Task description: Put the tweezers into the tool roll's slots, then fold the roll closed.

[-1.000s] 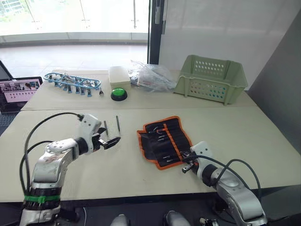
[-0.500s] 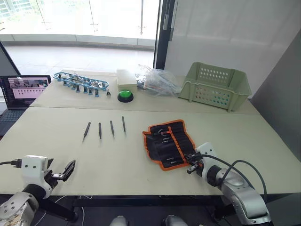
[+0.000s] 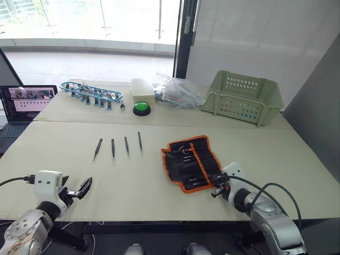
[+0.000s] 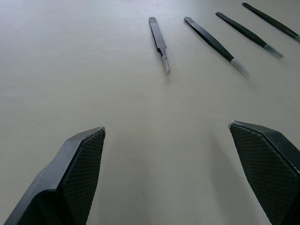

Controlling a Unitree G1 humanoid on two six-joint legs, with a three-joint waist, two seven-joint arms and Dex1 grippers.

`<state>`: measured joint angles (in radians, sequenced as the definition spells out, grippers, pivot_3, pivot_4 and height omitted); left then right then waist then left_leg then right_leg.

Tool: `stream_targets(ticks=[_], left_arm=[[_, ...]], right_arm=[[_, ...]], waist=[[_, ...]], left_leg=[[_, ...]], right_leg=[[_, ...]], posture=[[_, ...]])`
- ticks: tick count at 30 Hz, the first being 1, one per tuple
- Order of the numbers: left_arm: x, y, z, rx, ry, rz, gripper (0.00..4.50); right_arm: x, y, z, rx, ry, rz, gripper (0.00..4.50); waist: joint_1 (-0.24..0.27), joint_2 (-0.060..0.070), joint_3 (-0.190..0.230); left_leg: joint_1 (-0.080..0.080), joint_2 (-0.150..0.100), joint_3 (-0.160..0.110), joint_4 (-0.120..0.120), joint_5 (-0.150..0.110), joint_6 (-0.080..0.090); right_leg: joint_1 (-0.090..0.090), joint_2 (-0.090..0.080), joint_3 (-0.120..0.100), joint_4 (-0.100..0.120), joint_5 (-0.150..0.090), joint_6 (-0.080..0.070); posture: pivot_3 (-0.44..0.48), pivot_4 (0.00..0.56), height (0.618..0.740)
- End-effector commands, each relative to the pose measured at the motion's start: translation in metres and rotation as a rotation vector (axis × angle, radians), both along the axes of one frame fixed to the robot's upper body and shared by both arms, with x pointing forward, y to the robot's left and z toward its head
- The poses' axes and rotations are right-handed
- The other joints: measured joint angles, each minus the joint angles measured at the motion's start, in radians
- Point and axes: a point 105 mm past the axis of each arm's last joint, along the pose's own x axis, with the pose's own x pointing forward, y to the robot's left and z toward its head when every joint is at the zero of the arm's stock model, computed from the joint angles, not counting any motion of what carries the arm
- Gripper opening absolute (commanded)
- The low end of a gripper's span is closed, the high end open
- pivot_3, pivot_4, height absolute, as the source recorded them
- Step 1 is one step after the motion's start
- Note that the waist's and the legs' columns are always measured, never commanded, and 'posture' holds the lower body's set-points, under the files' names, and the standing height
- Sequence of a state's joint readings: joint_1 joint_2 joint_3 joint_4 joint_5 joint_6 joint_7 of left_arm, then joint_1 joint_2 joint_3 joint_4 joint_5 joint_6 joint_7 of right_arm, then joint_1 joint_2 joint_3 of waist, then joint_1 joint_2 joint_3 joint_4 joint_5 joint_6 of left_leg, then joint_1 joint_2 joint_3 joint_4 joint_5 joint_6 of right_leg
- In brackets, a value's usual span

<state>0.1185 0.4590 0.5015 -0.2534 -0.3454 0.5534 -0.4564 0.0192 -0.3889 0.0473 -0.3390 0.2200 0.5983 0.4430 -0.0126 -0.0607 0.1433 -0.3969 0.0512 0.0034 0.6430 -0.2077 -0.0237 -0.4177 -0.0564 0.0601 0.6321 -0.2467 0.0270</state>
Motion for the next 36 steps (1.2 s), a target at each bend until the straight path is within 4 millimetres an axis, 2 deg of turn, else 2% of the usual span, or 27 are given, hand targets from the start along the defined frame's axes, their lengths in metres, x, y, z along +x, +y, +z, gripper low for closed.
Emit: stream_targets(ticks=[1, 6, 11, 19, 25, 28, 31, 34, 36], left_arm=[[0.021, 0.001, -0.004, 0.052, 0.029, 0.004, 4.48], [0.061, -0.008, -0.014, 0.071, 0.053, 0.0, 4.48], [0.08, -0.014, -0.027, 0.057, 0.076, 0.006, 4.48], [0.1, -0.034, -0.031, 0.029, 0.055, -0.07, 2.0], [0.105, -0.03, -0.026, 0.028, 0.032, -0.045, 0.03], [0.104, -0.023, -0.015, 0.05, -0.008, -0.029, 0.03], [0.104, -0.019, 0.007, 0.076, -0.084, -0.023, 0.03], [0.101, -0.019, 0.036, 0.117, -0.179, -0.037, 0.03], [0.098, -0.023, 0.063, 0.16, -0.26, -0.077, 0.03]], right_arm=[[-0.015, 0.001, -0.033, -0.008, 0.155, -0.009, 0.0], [-0.013, 0.003, -0.03, 0.0, 0.143, -0.019, 0.0], [-0.011, 0.004, -0.028, -0.001, 0.132, -0.022, 0.0], [-0.01, 0.003, -0.024, 0.001, 0.121, -0.034, 0.0], [-0.01, 0.001, -0.021, -0.003, 0.113, -0.038, 0.0], [-0.01, 0.001, -0.021, -0.005, 0.113, -0.04, 0.0], [-0.012, 0.001, -0.021, -0.005, 0.115, -0.039, 0.0], [-0.014, 0.001, -0.022, -0.005, 0.121, -0.036, 0.0], [-0.016, 0.002, -0.024, -0.006, 0.128, -0.036, 0.0]], waist=[[-0.002, 0.0, 0.0], [0.001, 0.002, -0.001], [0.003, 0.009, -0.003], [0.004, 0.017, -0.006], [0.004, 0.017, -0.006], [0.005, 0.017, -0.006], [0.004, 0.016, -0.006], [0.0, 0.013, -0.003], [0.0, 0.008, -0.002]], left_leg=[[0.0, 0.0, 0.0, 0.0, 0.0, 0.0], [0.0, 0.0, 0.0, -0.001, 0.004, 0.006], [0.009, 0.0, 0.0, -0.001, 0.0, 0.0], [0.012, -0.001, -0.001, -0.002, -0.001, -0.001], [0.011, -0.002, -0.001, -0.002, -0.001, -0.001], [0.011, -0.002, -0.001, -0.002, -0.001, -0.001], [0.008, -0.002, -0.001, -0.002, -0.001, -0.001], [0.005, -0.001, -0.001, -0.002, -0.001, -0.001], [0.002, -0.001, -0.001, -0.003, -0.001, -0.001]], right_leg=[[0.0, 0.0, 0.0, 0.0, 0.0, 0.0], [0.004, 0.001, 0.0, 0.001, 0.001, 0.001], [0.012, 0.0, -0.001, -0.001, 0.001, 0.001], [0.013, -0.001, -0.001, -0.003, 0.001, 0.001], [0.013, -0.001, -0.001, -0.003, 0.001, 0.001], [0.013, -0.002, -0.002, -0.003, 0.001, 0.002], [0.013, -0.002, -0.002, -0.003, 0.001, 0.002], [0.011, -0.002, -0.002, -0.003, 0.001, 0.002], [0.008, -0.001, -0.002, -0.003, 0.001, 0.002]], posture=[[0.0, 0.15, 0.724], [0.0, 0.15, 0.724], [0.0, 0.15, 0.724], [0.0, 0.15, 0.724], [0.0, 0.15, 0.724], [0.0, 0.15, 0.724], [0.0, 0.15, 0.724], [0.0, 0.15, 0.724], [0.0, 0.15, 0.724]])
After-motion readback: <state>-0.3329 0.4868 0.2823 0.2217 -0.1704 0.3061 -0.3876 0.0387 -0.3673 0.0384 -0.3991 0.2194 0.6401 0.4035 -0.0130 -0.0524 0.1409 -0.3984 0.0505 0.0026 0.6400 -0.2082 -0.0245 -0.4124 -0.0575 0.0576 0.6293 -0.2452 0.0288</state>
